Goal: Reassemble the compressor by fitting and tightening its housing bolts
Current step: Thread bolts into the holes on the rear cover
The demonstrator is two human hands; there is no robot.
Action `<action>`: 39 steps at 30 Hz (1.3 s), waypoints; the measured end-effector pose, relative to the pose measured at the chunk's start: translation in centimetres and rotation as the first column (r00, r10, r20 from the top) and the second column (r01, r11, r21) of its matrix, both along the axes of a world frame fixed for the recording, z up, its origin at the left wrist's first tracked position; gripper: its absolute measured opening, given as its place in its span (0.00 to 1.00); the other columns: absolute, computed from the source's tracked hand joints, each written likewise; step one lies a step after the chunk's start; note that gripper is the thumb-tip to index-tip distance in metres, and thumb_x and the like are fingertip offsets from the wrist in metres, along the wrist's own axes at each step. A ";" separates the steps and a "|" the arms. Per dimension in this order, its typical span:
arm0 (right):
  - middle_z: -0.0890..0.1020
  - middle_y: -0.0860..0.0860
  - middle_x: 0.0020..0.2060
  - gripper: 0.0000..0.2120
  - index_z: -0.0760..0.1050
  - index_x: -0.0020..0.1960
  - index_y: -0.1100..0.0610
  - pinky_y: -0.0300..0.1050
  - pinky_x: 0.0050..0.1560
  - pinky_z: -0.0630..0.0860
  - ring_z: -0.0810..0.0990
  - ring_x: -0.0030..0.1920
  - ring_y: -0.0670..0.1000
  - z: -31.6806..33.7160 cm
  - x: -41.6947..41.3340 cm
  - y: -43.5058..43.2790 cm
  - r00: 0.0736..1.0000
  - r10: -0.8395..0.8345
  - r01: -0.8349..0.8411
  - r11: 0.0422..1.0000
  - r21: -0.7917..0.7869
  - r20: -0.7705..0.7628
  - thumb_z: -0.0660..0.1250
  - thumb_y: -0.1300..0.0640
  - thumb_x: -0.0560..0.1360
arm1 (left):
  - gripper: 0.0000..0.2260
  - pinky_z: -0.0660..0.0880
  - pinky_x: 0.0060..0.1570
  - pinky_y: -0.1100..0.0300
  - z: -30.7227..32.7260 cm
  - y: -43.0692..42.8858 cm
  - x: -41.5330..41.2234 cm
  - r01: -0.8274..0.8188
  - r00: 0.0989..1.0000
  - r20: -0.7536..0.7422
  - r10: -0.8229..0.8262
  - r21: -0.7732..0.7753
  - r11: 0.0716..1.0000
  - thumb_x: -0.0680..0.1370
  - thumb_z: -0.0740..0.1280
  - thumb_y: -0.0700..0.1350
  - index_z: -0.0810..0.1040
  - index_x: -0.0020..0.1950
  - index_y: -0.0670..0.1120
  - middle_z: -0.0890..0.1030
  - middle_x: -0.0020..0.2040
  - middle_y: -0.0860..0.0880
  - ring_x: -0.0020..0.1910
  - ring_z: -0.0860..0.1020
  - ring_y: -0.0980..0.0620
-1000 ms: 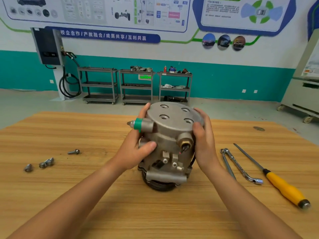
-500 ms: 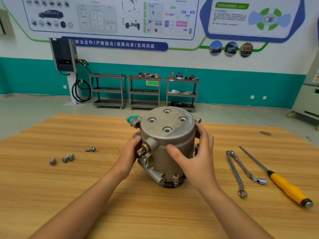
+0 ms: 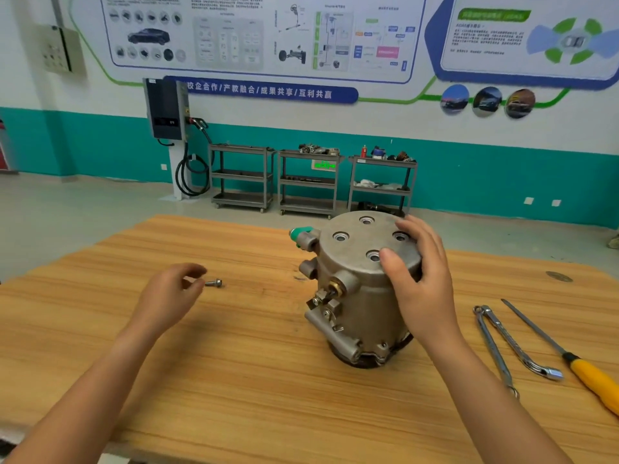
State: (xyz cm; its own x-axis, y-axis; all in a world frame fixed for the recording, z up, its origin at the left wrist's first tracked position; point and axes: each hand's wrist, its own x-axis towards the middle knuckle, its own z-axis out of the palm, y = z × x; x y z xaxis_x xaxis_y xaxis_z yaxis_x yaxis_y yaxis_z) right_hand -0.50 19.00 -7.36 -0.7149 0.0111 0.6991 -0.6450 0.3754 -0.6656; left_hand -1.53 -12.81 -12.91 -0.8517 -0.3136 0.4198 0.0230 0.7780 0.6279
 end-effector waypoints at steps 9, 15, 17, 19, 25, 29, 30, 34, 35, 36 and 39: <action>0.64 0.42 0.64 0.23 0.63 0.59 0.38 0.19 0.58 0.54 0.60 0.64 0.33 -1.0 0.9 0.5 1.000 -0.029 0.030 0.997 -0.065 0.008 0.57 0.35 0.65 | 0.17 0.70 0.56 0.57 -3.2 -8.7 -1.4 -0.088 0.855 0.441 0.272 -0.394 0.915 0.78 0.64 0.48 0.73 0.66 0.45 0.76 0.63 0.43 0.60 0.74 0.44; 0.62 0.35 0.64 0.22 0.63 0.56 0.34 0.19 0.58 0.54 0.56 0.62 0.25 -1.0 0.9 1.3 0.999 0.003 -0.002 1.000 -0.030 0.039 0.58 0.33 0.64 | 0.09 0.70 0.44 0.54 -0.9 -6.7 -0.3 -0.255 0.958 0.069 0.280 -0.248 0.934 0.76 0.67 0.37 0.80 0.54 0.36 0.81 0.51 0.36 0.50 0.77 0.37; 0.62 0.34 0.63 0.22 0.63 0.57 0.34 0.20 0.58 0.55 0.57 0.63 0.25 -1.0 0.9 1.3 1.000 0.007 -0.006 0.999 -0.037 0.027 0.58 0.33 0.64 | 0.10 0.72 0.42 0.61 3.5 -2.4 0.6 -0.176 0.956 -0.241 0.165 -0.027 0.984 0.76 0.67 0.37 0.79 0.56 0.37 0.81 0.50 0.39 0.48 0.79 0.43; 0.62 0.32 0.63 0.22 0.64 0.57 0.35 0.21 0.58 0.56 0.57 0.63 0.26 -1.1 0.8 1.3 1.000 0.012 -0.011 0.999 -0.041 0.021 0.58 0.33 0.64 | 0.08 0.72 0.40 0.74 8.7 3.4 2.1 0.156 0.892 -0.436 -0.120 0.048 0.987 0.75 0.68 0.40 0.79 0.54 0.47 0.81 0.48 0.50 0.44 0.79 0.58; 0.60 0.31 0.64 0.22 0.63 0.58 0.35 0.20 0.61 0.54 0.57 0.66 0.29 -0.9 0.6 1.3 1.000 0.018 -0.018 1.000 -0.004 -0.009 0.58 0.34 0.66 | 0.08 0.71 0.45 0.77 15.5 14.5 3.3 0.633 0.704 -0.161 -0.692 -0.301 0.713 0.75 0.64 0.46 0.75 0.48 0.61 0.75 0.43 0.68 0.45 0.75 0.72; 0.61 0.33 0.65 0.22 0.62 0.59 0.35 0.21 0.63 0.54 0.58 0.67 0.31 -1.0 0.3 1.3 0.999 0.024 -0.025 1.000 -0.012 -0.027 0.59 0.35 0.66 | 0.08 0.70 0.46 0.76 14.5 14.3 1.5 0.618 0.723 -0.094 -0.685 -0.356 0.701 0.77 0.65 0.43 0.79 0.53 0.53 0.75 0.43 0.66 0.44 0.74 0.74; 0.61 0.34 0.65 0.22 0.62 0.59 0.36 0.22 0.63 0.54 0.58 0.67 0.32 -1.1 0.3 1.3 0.999 0.023 -0.024 1.000 -0.019 -0.032 0.59 0.35 0.67 | 0.08 0.71 0.46 0.76 14.3 14.3 1.3 0.616 0.726 -0.099 -0.680 -0.347 0.708 0.77 0.65 0.43 0.80 0.54 0.51 0.75 0.44 0.66 0.44 0.74 0.73; 0.62 0.35 0.65 0.22 0.62 0.60 0.36 0.22 0.63 0.54 0.58 0.67 0.32 -1.2 0.3 1.4 0.999 0.020 -0.021 0.999 -0.034 -0.043 0.59 0.36 0.67 | 0.09 0.72 0.46 0.75 13.7 14.7 0.7 0.606 0.731 -0.143 -0.667 -0.313 0.731 0.77 0.65 0.43 0.80 0.55 0.51 0.76 0.45 0.65 0.46 0.76 0.69; 0.62 0.35 0.65 0.22 0.61 0.60 0.36 0.22 0.63 0.54 0.58 0.67 0.31 -1.3 0.3 1.4 0.999 0.020 -0.022 0.999 -0.034 -0.044 0.59 0.36 0.67 | 0.09 0.72 0.46 0.74 13.6 14.8 0.7 0.610 0.729 -0.144 -0.669 -0.307 0.731 0.77 0.65 0.43 0.80 0.55 0.50 0.76 0.45 0.65 0.46 0.76 0.68; 0.61 0.34 0.65 0.22 0.61 0.60 0.36 0.21 0.63 0.54 0.58 0.67 0.31 -1.3 0.3 1.4 0.999 0.021 -0.023 0.999 -0.036 -0.046 0.59 0.36 0.67 | 0.09 0.72 0.46 0.74 13.7 14.9 0.6 0.619 0.724 -0.140 -0.675 -0.299 0.726 0.77 0.65 0.43 0.80 0.55 0.51 0.76 0.45 0.65 0.46 0.76 0.68; 0.61 0.34 0.65 0.22 0.61 0.60 0.36 0.21 0.62 0.54 0.57 0.67 0.31 -1.2 0.3 1.5 0.999 0.025 -0.027 0.999 -0.039 -0.041 0.59 0.36 0.67 | 0.08 0.71 0.41 0.76 13.6 15.0 0.6 0.670 0.687 -0.129 -0.715 -0.269 0.692 0.77 0.65 0.42 0.79 0.52 0.52 0.77 0.45 0.64 0.45 0.76 0.70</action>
State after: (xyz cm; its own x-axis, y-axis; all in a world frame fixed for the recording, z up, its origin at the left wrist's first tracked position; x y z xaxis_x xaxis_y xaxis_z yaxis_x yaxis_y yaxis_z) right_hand -0.16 20.53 -8.61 -0.6865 0.0210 0.7268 -0.6808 0.3325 -0.6527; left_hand -0.91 2.21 0.69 -0.6772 0.4335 0.5946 0.7136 0.5840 0.3870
